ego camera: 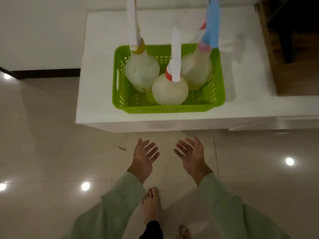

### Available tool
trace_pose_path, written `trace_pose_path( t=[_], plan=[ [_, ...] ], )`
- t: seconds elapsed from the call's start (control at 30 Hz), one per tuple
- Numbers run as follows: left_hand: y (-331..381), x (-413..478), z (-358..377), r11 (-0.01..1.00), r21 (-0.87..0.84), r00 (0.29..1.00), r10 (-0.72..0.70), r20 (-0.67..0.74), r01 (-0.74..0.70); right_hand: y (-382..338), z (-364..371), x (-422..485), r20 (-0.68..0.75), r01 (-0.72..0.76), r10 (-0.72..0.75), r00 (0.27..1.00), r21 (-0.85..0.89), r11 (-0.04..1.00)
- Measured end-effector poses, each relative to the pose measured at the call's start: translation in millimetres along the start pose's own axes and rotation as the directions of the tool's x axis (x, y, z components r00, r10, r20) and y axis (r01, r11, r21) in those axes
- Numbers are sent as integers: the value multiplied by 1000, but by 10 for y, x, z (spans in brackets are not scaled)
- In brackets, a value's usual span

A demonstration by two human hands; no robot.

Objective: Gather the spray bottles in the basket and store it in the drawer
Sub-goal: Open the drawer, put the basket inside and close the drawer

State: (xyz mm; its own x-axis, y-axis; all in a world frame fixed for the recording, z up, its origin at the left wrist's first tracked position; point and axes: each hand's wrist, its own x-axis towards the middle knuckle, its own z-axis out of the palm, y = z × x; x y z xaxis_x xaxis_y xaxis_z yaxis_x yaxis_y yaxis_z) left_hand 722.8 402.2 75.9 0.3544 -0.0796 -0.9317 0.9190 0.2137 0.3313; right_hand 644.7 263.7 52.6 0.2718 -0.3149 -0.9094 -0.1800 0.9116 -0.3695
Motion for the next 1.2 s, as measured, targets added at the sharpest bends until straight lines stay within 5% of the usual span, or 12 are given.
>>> trace_pose_path(
  t=[0.3, 0.57, 0.67, 0.77, 0.8, 0.87, 0.93, 0.97, 1.03, 1.13, 1.2],
  plan=[
    [-23, 1577, 141, 864, -501, 993, 19, 114, 41, 187, 187, 1500, 181, -109, 43, 983, 370, 923],
    [-148, 1571, -83, 824, -561, 983, 33, 178, 74, 347, 9, 1442, 234, -101, -8, 972, 452, 886],
    [-265, 1176, -216, 924, -376, 989, -17, 146, 72, 423, -154, 1046, 178, -70, 13, 984, 319, 945],
    [-480, 515, -350, 980, 176, 994, 88, 67, -98, 551, -321, 374, 37, 155, -150, 988, -184, 971],
    [-550, 268, -412, 885, 382, 964, 250, 89, -265, 584, -380, 115, 54, 333, -340, 939, -388, 859],
    [-644, -216, -568, 405, 650, 715, 622, 320, -643, 594, -521, -363, 295, 694, -717, 632, -626, 355],
    [-585, -556, -643, -153, 655, 360, 733, 577, -740, 478, -601, -697, 577, 775, -781, 241, -599, -204],
    [-514, -660, -633, -308, 632, 256, 723, 642, -712, 364, -597, -804, 661, 724, -735, 151, -580, -373],
    [-348, -780, -554, -417, 669, 265, 689, 674, -615, 111, -537, -926, 751, 544, -622, 223, -625, -560],
    [-212, -799, -443, -538, 728, 428, 590, 685, -424, -88, -466, -938, 766, 332, -448, 460, -617, -714],
    [-193, -787, -447, -590, 719, 453, 561, 692, -367, -126, -472, -920, 772, 319, -421, 477, -598, -735]
  ],
)
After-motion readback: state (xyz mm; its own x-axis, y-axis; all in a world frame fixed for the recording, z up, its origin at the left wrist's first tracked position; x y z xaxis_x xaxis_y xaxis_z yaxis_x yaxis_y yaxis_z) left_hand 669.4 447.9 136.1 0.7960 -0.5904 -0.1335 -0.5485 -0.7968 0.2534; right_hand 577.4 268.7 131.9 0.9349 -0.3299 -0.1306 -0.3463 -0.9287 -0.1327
